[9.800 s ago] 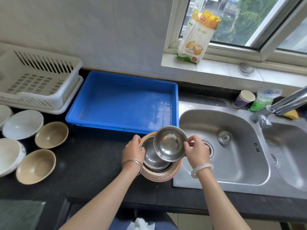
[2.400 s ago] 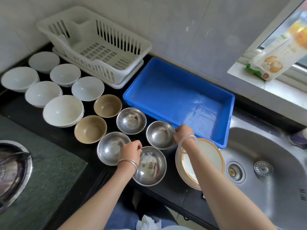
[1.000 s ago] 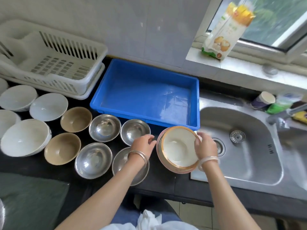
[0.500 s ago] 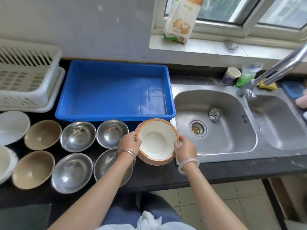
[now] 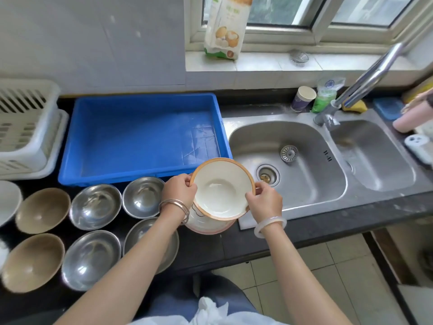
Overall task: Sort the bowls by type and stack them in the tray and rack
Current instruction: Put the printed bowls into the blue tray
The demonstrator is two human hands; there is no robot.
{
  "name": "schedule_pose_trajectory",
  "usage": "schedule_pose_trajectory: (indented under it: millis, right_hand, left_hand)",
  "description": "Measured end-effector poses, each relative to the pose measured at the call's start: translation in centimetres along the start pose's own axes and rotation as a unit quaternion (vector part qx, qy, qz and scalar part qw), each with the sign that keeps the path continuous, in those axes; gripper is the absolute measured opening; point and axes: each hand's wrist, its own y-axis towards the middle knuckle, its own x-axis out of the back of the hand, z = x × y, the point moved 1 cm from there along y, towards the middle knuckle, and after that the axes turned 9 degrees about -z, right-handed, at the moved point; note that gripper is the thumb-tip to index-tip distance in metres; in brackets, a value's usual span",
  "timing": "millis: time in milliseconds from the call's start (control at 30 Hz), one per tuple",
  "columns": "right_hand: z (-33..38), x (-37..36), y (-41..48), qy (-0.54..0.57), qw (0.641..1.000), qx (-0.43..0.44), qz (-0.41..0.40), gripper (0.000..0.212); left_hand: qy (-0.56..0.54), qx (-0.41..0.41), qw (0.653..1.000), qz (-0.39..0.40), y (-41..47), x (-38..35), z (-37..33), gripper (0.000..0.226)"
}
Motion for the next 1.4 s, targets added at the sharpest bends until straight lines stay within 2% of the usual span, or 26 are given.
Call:
schedule_pose_trajectory:
  millis: [133,267,467,767,1167,1400]
  right_hand:
    - [-0.8,2.8,1.2,0.018,0.999,-0.014,-0.039,0.008]
    - [-3.0,5.1,2.3,-0.006,0.996,-0.037,-0.085,0.005]
    - [-7.5,6.6,2.7,-0.05,0.992,-0.08,-0.079,0.003]
    - [-11.8,5.6,2.3,-0.058,0.99,-0.126,-0.031,0.008]
    - [-12.8,4.9,2.2,-0.012,0.991,-0.13,-0.026,0.005]
    - [-12.8,5.4,2.0,-0.025,0.993,-0.114,-0.018,0.024]
  left_hand:
    - [-0.018,-0.026,0.999,0.019,-0.2,-0.7,-3.0,0.011]
    - [-0.036,-0.044,0.995,0.086,-1.5,-3.1,-5.3,0.012]
    - [-0.013,-0.051,0.989,0.139,-3.4,-7.6,-5.9,0.012]
    - [0.036,-0.048,0.987,0.15,-4.9,-10.7,-5.2,0.01]
    - [0.027,-0.062,0.985,0.157,-5.2,-11.5,-5.1,0.02]
    - [-0.005,-0.037,0.987,0.158,-5.0,-11.0,-4.8,0.027]
